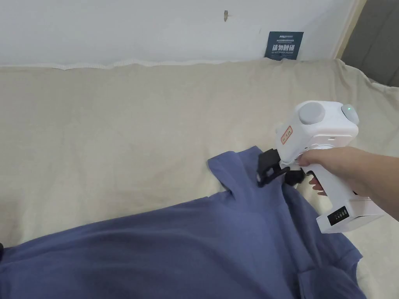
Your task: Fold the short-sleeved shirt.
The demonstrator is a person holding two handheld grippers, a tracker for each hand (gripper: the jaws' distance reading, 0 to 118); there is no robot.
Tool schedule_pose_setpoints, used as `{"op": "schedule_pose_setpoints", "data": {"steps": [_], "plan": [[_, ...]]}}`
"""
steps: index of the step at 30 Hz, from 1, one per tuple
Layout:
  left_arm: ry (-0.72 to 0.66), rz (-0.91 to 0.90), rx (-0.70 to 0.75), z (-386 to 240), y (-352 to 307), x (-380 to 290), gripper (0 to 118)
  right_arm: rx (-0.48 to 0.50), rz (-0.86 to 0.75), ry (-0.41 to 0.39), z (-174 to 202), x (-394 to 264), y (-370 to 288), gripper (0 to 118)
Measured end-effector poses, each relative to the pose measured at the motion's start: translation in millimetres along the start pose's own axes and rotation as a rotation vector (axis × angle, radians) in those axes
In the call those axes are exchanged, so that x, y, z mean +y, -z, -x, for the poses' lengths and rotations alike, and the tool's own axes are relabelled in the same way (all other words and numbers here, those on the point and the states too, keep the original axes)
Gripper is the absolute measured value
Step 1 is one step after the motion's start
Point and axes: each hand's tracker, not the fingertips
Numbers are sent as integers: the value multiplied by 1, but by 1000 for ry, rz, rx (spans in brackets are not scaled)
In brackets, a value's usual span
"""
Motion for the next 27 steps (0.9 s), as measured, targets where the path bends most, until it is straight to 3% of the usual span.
{"op": "schedule_pose_setpoints", "data": {"steps": [1,2,5,8,13,21,27], "plan": [[-11,0,-6,1,0,-1,5,-25,-9,-8,1,2,1,0],[-18,1,-10,1,0,-1,5,-27,-15,-15,1,-6,-6,1],[-34,-7,-13,3,-5,2,5,96,-52,-28,-7,-9,-23,1],[-62,-30,-25,4,-15,5,5,95,-97,-44,-20,-20,-48,1],[-89,-73,-55,-3,-44,-3,5,201,-175,45,-49,-58,-100,1],[-80,-151,-133,-11,-116,-62,5,337,-258,97,-71,-181,-194,1],[-116,-142,-222,8,-138,-143,5,355,-248,147,-82,-294,-215,1]]}}
